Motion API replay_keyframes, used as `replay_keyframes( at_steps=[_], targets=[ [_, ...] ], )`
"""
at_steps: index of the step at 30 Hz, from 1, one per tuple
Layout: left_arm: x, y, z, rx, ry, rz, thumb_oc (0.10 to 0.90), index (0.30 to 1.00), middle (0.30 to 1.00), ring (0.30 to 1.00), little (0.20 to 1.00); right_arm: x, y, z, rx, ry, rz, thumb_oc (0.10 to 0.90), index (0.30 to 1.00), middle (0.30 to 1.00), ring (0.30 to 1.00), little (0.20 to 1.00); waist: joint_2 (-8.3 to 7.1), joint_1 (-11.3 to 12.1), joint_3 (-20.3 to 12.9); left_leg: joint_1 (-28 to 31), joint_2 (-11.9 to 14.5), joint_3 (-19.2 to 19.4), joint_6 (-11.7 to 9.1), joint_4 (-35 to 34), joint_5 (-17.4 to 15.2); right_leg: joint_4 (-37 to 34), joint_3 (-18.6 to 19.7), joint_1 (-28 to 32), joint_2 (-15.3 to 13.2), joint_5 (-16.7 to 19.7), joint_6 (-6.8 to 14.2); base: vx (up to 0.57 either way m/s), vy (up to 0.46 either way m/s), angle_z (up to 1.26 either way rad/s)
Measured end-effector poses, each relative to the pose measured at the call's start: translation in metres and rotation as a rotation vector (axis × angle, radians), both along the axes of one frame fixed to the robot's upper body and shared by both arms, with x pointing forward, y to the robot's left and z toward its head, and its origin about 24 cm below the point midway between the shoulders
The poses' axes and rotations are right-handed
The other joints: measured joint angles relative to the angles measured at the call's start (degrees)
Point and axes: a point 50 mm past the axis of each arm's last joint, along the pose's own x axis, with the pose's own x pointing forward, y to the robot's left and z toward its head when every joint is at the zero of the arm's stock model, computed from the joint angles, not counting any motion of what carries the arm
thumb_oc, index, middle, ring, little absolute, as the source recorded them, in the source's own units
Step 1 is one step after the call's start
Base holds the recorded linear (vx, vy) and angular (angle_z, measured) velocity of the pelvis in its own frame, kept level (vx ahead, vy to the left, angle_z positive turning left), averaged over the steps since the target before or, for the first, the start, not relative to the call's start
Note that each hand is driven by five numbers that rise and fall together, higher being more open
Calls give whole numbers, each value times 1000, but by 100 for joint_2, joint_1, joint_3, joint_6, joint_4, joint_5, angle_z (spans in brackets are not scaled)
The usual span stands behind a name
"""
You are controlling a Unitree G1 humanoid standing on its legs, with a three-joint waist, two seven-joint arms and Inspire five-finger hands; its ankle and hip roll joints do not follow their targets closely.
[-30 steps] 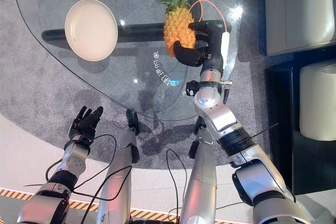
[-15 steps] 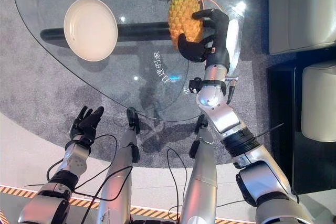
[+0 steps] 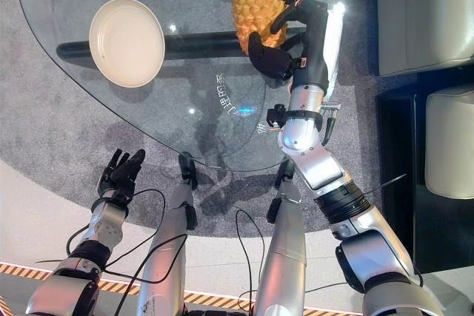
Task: Pick up the fruit to the plate
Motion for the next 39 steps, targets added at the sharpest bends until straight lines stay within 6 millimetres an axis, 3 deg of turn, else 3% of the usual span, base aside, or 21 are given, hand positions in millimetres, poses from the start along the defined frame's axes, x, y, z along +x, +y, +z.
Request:
replay_keyframes(
  at_steps=[11,19,24,30,39],
  targets=[
    [0,5,4,-44,-47,57,800,900,900,900,900,-5,-1,7,-40,-60,-1,100,300,300,300,200,0,3,0,5,0,2,0,0,1,2,2,1,0,0,0,0,0,0],
    [5,26,35,-127,-209,252,800,900,900,900,900,-8,-1,12,-73,-103,0,100,300,300,300,200,0,3,0,19,-2,2,4,4,5,20,10,8,-2,1,-1,0,0,0],
    [16,40,77,-146,-338,390,800,900,900,900,900,-9,1,13,-86,-121,20,100,300,300,300,200,0,1,0,20,-1,-1,3,6,10,27,8,11,-1,1,-1,0,0,0],
    [25,42,130,-151,-489,498,800,900,900,900,900,-9,1,14,-125,-123,30,100,300,300,300,200,0,-12,0,18,0,-1,4,2,12,24,5,11,-2,1,-1,-6,-12,0],
    [23,33,175,-82,-612,570,800,900,900,900,900,-10,-1,13,-141,-126,25,100,300,300,300,200,-4,-28,1,-21,21,-36,3,-27,12,-6,-63,9,9,-1,-1,-17,-60,1]
  ],
)
